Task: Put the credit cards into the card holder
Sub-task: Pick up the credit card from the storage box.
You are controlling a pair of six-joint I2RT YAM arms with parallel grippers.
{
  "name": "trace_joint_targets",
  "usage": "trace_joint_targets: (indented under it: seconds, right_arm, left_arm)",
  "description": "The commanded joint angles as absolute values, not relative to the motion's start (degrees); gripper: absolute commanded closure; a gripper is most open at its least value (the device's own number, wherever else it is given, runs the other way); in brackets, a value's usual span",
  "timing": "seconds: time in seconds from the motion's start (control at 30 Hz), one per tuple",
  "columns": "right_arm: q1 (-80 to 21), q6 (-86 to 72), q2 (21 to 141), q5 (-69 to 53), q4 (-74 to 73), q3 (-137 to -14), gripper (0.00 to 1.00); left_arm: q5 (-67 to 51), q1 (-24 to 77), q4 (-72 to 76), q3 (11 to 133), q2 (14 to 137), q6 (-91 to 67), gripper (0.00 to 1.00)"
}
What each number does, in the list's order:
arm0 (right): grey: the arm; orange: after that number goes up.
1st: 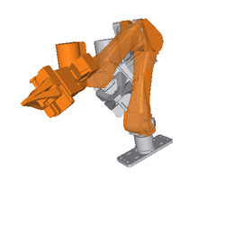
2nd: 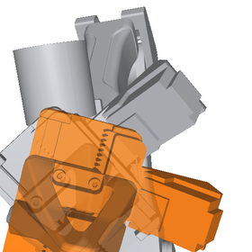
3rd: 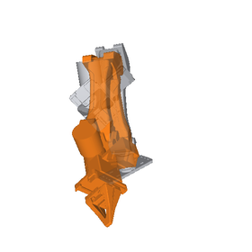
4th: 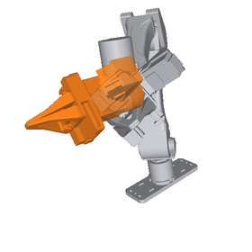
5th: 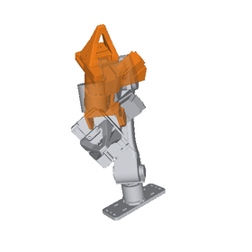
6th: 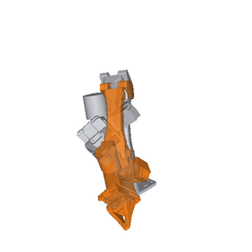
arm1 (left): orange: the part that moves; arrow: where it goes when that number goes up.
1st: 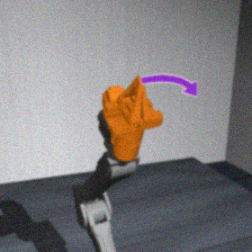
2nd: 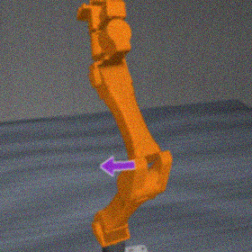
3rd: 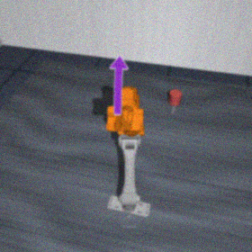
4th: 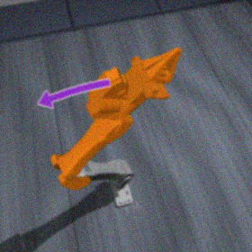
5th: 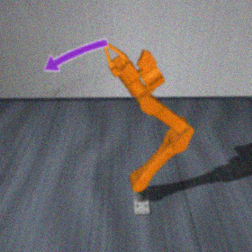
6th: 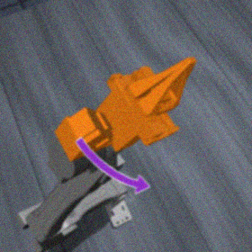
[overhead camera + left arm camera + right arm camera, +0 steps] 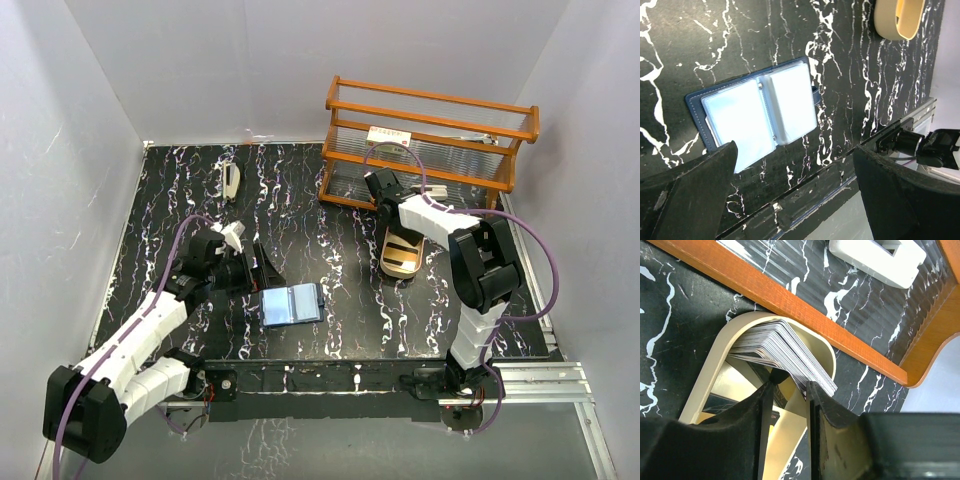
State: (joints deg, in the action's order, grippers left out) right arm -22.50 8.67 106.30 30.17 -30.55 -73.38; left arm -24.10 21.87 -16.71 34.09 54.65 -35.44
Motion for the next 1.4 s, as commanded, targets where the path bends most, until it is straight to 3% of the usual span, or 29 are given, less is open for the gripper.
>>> trace_joint_targets:
  seconds: [0.0, 0.57, 0.83, 1.2, 1.37]
  right_arm:
    - [-21.90, 8.22, 103.50, 34.80, -29.23, -76.70, 0.72]
    - [-21.90, 8.08, 101.79, 33.83, -29.73, -76.86, 0.82]
    - [-21.95, 6.24, 100.61, 29.66, -32.23, -77.64, 0.97]
    - [-22.02, 3.26, 96.89, 29.50, -36.87, -79.10, 0.98]
    - [-22.00, 1.37, 95.94, 27.70, -38.99, -79.81, 1.00]
  left_arm:
    - [-22.24, 21.96, -18.94, 33.54, 54.94, -36.62, 0.01]
    - [-24.47, 21.93, -17.68, 32.87, 56.98, -37.04, 0.02]
    - [-24.94, 21.97, -17.02, 32.61, 57.52, -37.26, 0.04]
    - [-25.53, 21.97, -16.80, 32.36, 57.84, -38.06, 0.06]
    - [-21.12, 21.97, -16.89, 31.29, 59.74, -38.25, 0.15]
